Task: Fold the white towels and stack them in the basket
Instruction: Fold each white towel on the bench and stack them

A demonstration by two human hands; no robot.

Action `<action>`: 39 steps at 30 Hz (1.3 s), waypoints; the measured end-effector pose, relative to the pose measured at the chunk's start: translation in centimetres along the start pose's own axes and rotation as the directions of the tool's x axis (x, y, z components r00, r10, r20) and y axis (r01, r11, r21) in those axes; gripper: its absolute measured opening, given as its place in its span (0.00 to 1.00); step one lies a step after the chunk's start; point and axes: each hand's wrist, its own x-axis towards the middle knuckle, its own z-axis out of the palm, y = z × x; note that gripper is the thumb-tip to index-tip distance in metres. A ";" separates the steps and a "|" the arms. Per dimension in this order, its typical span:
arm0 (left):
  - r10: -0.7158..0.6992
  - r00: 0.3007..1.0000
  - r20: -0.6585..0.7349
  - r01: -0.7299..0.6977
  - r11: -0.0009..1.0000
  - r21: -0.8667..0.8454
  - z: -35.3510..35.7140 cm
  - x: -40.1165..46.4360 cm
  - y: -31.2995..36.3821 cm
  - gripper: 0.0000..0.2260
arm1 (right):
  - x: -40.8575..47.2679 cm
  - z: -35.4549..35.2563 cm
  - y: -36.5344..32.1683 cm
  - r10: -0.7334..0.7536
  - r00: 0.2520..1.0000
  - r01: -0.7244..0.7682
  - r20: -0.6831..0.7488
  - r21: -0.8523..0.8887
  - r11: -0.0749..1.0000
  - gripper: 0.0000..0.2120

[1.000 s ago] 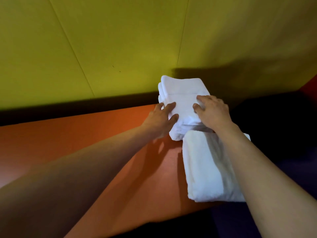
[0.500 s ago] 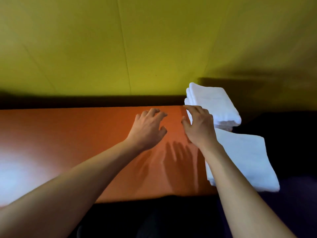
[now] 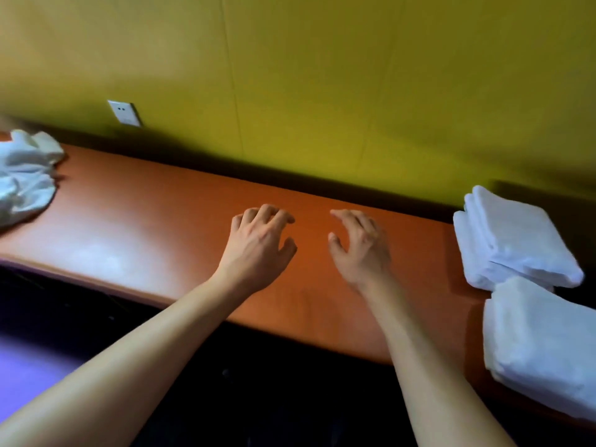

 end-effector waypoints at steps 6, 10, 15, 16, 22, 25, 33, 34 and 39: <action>-0.162 0.986 -0.023 0.163 0.986 0.039 -3.5 -3.6 -8.3 0.15 | 1.6 4.4 -8.6 -0.079 0.993 0.072 0.093 0.076 0.995 0.22; -0.256 0.966 -0.027 0.257 0.964 0.066 -5.5 -5.7 -14.0 0.15 | 2.9 8.0 -14.4 -0.145 0.974 0.128 0.173 0.106 0.986 0.22; -0.369 0.927 -0.065 0.374 0.923 0.089 -6.7 -7.4 -22.4 0.16 | 5.6 14.1 -21.8 -0.244 0.933 0.221 0.265 0.114 0.969 0.21; -0.389 0.918 -0.070 0.394 0.914 0.093 -6.8 -7.6 -24.2 0.16 | 6.2 15.5 -23.1 -0.259 0.924 0.237 0.282 0.111 0.965 0.20; -0.501 0.860 -0.097 0.510 0.850 0.135 -5.8 -8.8 -35.6 0.17 | 9.3 24.4 -30.6 -0.339 0.860 0.311 0.382 0.137 0.941 0.21; -0.538 0.834 -0.118 0.551 0.819 0.161 -4.4 -9.0 -41.5 0.18 | 10.7 28.9 -32.7 -0.359 0.827 0.331 0.432 0.142 0.933 0.21; -0.628 0.762 -0.159 0.641 0.699 0.317 -0.8 -6.3 -56.0 0.29 | 13.6 38.1 -32.7 -0.332 0.773 0.326 0.541 0.110 0.939 0.25; -0.645 0.746 -0.165 0.657 0.674 0.338 -0.6 -5.6 -57.5 0.31 | 13.7 38.7 -32.4 -0.322 0.775 0.319 0.544 0.103 0.942 0.26; -0.786 0.603 -0.138 0.778 0.542 0.317 -0.4 -2.4 -63.5 0.40 | 14.0 40.5 -30.5 -0.307 0.765 0.322 0.566 0.078 0.944 0.25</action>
